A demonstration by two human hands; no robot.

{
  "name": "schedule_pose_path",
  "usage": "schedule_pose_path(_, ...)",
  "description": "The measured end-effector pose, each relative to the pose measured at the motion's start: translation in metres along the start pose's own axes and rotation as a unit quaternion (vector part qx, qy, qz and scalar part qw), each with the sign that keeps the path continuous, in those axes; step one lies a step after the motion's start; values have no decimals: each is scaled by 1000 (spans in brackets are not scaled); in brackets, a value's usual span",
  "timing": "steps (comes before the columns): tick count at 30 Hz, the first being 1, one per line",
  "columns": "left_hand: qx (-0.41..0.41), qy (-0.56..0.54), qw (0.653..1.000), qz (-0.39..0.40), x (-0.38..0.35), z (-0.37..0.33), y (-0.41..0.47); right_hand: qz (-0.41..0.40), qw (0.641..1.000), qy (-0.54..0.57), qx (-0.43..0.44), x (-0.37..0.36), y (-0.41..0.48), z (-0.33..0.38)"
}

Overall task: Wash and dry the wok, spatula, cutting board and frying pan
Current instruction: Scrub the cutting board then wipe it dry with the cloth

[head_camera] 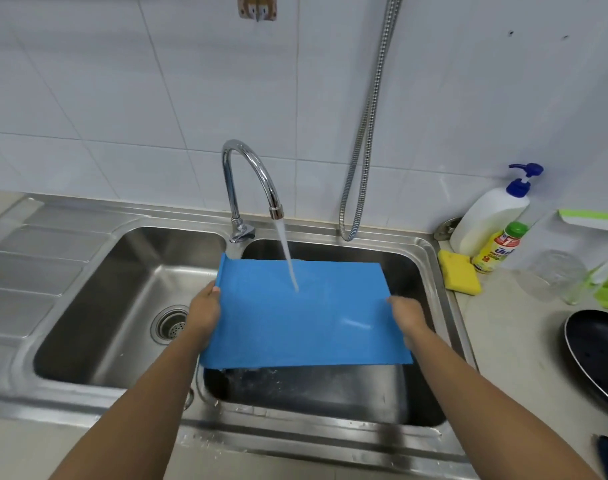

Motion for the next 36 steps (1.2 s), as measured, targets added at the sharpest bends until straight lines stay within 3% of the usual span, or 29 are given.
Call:
schedule_pose_path(5, -23, 66, 996, -56, 53, -2, 7, 78, 996, 1, -44, -46, -8, -13)
schedule_pose_path(9, -23, 59, 995, -80, 73, -2, 6, 105, 994, 0, -39, -63, -12, -6)
schedule_pose_path(18, 14, 12, 1000, 11, 18, 10, 16, 6, 1000, 9, -5, -13, 1, 11)
schedule_pose_path(28, 88, -53, 987, 124, -70, 19, 18, -110, 990, -65, 62, 63, 6, 46)
schedule_pose_path(32, 76, -31, 989, 121, -64, 15, 16, -104, 991, -62, 55, 56, 2, 36)
schedule_pose_path(36, 4, 59, 998, 20, -29, -3, 13, -53, 998, -23, 3, 24, -4, 9)
Point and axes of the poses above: each hand's wrist, its own y-axis towards the middle knuckle, its own x-axis out of the back of the hand, z = x × y, the point moved 3 cm from there along y, towards the middle knuckle, and after that the axes turned 10 degrees about x, right-handed, at the moved point
